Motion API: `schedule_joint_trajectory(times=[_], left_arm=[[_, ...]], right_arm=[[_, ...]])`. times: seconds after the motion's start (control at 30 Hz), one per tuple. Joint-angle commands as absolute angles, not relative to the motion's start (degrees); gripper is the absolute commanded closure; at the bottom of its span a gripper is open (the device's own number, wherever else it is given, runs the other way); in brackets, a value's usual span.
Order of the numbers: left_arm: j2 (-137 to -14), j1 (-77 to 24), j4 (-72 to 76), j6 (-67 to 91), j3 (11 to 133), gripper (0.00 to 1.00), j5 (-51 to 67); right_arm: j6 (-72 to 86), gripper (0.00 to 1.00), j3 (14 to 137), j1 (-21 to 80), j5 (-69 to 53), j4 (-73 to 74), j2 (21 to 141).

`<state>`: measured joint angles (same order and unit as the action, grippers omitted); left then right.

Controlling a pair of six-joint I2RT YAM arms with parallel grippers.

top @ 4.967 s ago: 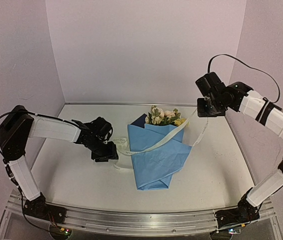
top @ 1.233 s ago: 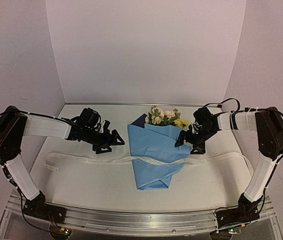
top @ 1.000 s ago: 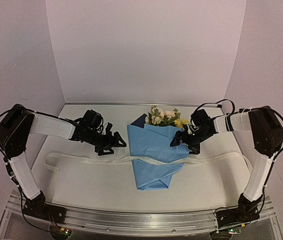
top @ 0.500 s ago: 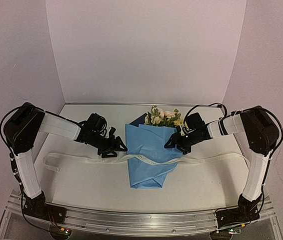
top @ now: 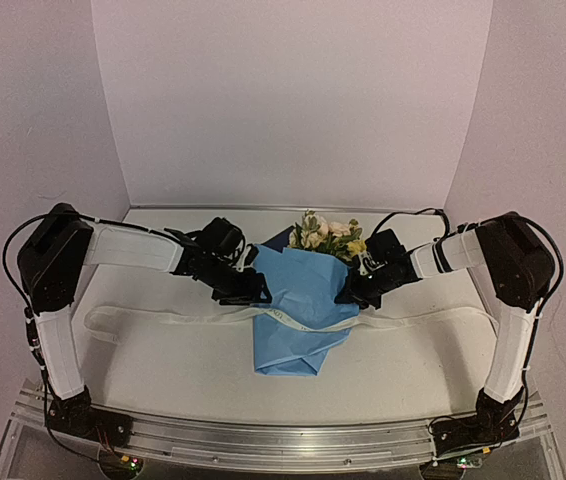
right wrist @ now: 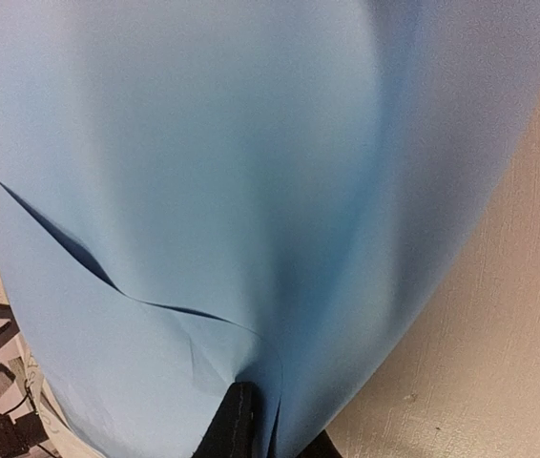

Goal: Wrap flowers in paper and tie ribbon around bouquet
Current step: Move the ribbon to the center of the board.

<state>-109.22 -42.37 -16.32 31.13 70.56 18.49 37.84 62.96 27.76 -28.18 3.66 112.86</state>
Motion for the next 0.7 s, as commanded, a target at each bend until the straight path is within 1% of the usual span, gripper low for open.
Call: schedule_joint_trajectory(times=[0.0, 0.1, 0.23, 0.37, 0.47, 0.6, 0.67], left_arm=[[-106.2, -49.2, -27.7, 25.2, 79.0, 0.35, 7.3], [-108.4, -53.2, -32.3, 22.6, 83.1, 0.35, 2.2], [-113.1, -56.0, -36.1, 20.4, 88.5, 0.35, 1.3], [-116.4, -57.3, -39.1, 20.0, 92.2, 0.3, 0.6], [-118.5, -57.9, -41.5, 19.6, 94.0, 0.29, -3.8], [-120.3, -58.4, -42.9, 19.1, 95.2, 0.29, -6.4], [-120.4, -58.8, -42.6, 19.0, 95.3, 0.32, -6.1]], right_arm=[[37.4, 0.91, 62.8, 28.6, -25.3, 3.2, 111.6], [37.2, 0.92, 63.3, 28.6, -25.4, 3.6, 111.8], [37.1, 0.92, 63.7, 28.7, -25.3, 4.2, 111.7], [36.8, 0.92, 63.7, 28.9, -24.9, 4.8, 111.0], [36.7, 0.92, 63.9, 28.9, -24.5, 5.1, 110.8], [36.6, 0.93, 64.5, 28.9, -24.6, 5.4, 111.0], [36.7, 0.93, 64.7, 28.9, -24.5, 5.4, 111.1]])
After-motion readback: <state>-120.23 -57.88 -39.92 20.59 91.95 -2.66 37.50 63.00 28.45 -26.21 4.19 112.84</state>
